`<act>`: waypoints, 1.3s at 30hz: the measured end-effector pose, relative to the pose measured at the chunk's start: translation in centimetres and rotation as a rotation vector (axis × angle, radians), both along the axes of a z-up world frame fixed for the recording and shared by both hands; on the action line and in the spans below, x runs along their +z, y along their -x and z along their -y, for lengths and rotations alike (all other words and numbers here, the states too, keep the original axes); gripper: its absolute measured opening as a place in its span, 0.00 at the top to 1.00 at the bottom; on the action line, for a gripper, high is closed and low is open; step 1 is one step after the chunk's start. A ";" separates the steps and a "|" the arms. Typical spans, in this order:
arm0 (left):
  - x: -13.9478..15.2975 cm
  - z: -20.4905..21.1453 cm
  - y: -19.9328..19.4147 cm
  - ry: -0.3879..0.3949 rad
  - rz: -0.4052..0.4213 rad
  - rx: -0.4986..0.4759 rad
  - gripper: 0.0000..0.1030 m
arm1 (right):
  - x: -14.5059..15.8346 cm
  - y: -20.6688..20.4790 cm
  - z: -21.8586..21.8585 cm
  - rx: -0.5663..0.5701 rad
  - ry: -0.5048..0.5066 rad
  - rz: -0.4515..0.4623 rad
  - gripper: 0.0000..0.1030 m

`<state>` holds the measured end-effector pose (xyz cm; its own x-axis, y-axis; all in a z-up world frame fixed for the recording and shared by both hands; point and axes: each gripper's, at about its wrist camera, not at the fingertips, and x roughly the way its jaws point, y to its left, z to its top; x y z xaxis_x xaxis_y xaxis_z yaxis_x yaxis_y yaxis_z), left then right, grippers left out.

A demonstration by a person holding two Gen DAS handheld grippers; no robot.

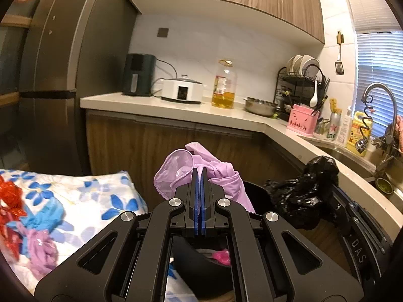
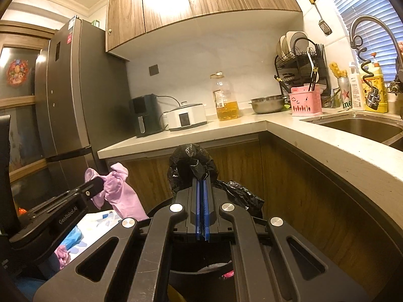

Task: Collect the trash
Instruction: 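Carry the purple glove and black glove with both tools over the bin, then open both tools to drop the gloves into the bin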

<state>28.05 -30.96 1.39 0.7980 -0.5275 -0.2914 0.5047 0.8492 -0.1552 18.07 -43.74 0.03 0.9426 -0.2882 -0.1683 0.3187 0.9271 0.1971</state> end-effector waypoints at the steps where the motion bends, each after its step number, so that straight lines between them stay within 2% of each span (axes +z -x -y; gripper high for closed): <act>1: -0.1 0.2 -0.2 0.001 -0.004 -0.005 1.00 | -0.1 -0.2 0.0 0.000 0.002 0.000 0.97; 10: -1.6 1.8 -1.4 -0.019 -0.025 -0.048 0.99 | -0.7 -1.6 0.9 0.000 0.005 -0.023 0.94; 12: -1.8 2.1 -1.7 -0.036 -0.033 -0.055 0.97 | -0.9 -1.6 1.2 -0.010 -0.004 -0.028 0.81; 14: -2.2 2.3 -1.9 -0.049 -0.042 -0.048 0.86 | -1.0 -1.4 1.5 -0.017 -0.010 -0.027 0.74; 15: -2.3 2.3 -2.0 -0.052 -0.046 -0.045 0.82 | -1.1 -1.3 1.6 -0.020 -0.009 -0.029 0.74; 17: -2.5 2.1 -2.0 -0.050 -0.051 -0.038 0.58 | -1.1 -1.2 1.8 -0.023 -0.013 -0.031 0.74; 19: -2.4 1.7 -1.7 -0.041 -0.042 -0.025 0.49 | -1.3 -0.9 1.8 -0.027 -0.014 -0.041 0.73; 21: -2.2 1.3 -1.4 -0.045 -0.038 -0.010 0.42 | -1.5 -0.6 1.8 -0.031 -0.018 -0.048 0.60; 23: -2.1 0.9 -1.1 -0.048 -0.030 0.013 0.32 | -1.6 -0.2 1.7 -0.031 -0.028 -0.053 0.55; 27: -1.9 -0.4 -0.2 -0.060 -0.021 0.059 0.26 | -1.8 0.8 1.3 -0.034 -0.042 -0.056 0.43; 32: -1.8 -2.0 1.5 -0.066 -0.021 0.091 0.20 | -1.5 2.3 0.4 -0.027 -0.044 -0.051 0.35; 39: -1.6 -5.2 4.2 -0.066 -0.002 0.149 0.17 | -1.0 4.5 -1.9 0.001 -0.013 -0.053 0.25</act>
<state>23.83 -25.77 -0.21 0.8652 -0.3831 -0.3236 0.3724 0.9230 -0.0971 13.56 -41.80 -0.97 0.9325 -0.2851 -0.2217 0.3285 0.9248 0.1922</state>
